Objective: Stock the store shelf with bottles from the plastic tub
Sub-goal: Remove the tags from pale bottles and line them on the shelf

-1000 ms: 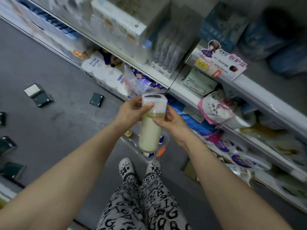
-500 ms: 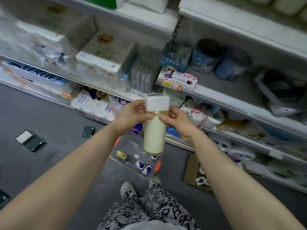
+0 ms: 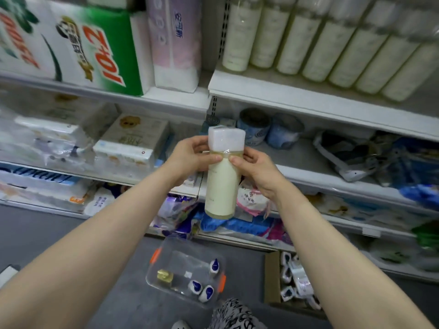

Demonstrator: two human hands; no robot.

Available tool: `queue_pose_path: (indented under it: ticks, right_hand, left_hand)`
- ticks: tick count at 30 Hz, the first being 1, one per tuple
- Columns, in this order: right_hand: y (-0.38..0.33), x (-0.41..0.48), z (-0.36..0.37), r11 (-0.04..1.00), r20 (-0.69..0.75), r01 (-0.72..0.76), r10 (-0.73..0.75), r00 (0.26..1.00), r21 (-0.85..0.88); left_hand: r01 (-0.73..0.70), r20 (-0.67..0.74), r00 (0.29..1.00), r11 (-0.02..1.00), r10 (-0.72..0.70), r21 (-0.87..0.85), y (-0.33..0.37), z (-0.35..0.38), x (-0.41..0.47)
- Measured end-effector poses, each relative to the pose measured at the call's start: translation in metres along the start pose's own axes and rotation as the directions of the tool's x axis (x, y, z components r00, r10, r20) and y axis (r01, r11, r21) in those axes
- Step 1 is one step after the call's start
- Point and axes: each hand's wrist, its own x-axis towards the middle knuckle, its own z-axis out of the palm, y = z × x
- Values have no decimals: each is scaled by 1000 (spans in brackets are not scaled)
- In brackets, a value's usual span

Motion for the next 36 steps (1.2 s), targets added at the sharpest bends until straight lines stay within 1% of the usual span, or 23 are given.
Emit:
queue_pose_path:
  ticks: [3,8,14,19,27,32,36]
  right_hand:
    - [-22,3,-7,997,-46,76,-77,996,-21]
    - [-61,8,-17,983,-88,182,-181,979,-3]
    - [-111,16,-33,955,-92,296,-294,951,12]
    - [-149,32,-44,929,-64,369,-369,927,-3]
    - [-187,62,-64,894,-40,447,-448,893,-26]
    - [-203,76,-76,881,-31,469,-471,882,-63]
    - [-205,88,-83,878,-36,471,-475,879,-86]
  left_hand:
    - [-48,4,999,998,48,29,25,5,8]
    - [-125,16,992,992,125,-4,64,15,20]
    - [-243,25,970,970,243,11,112,28,38]
    - [-328,21,945,944,327,30,148,35,55]
    - [-431,21,903,901,430,53,184,44,81]
    - [-477,21,879,874,477,95,198,49,100]
    - [-489,21,872,867,489,100,198,54,117]
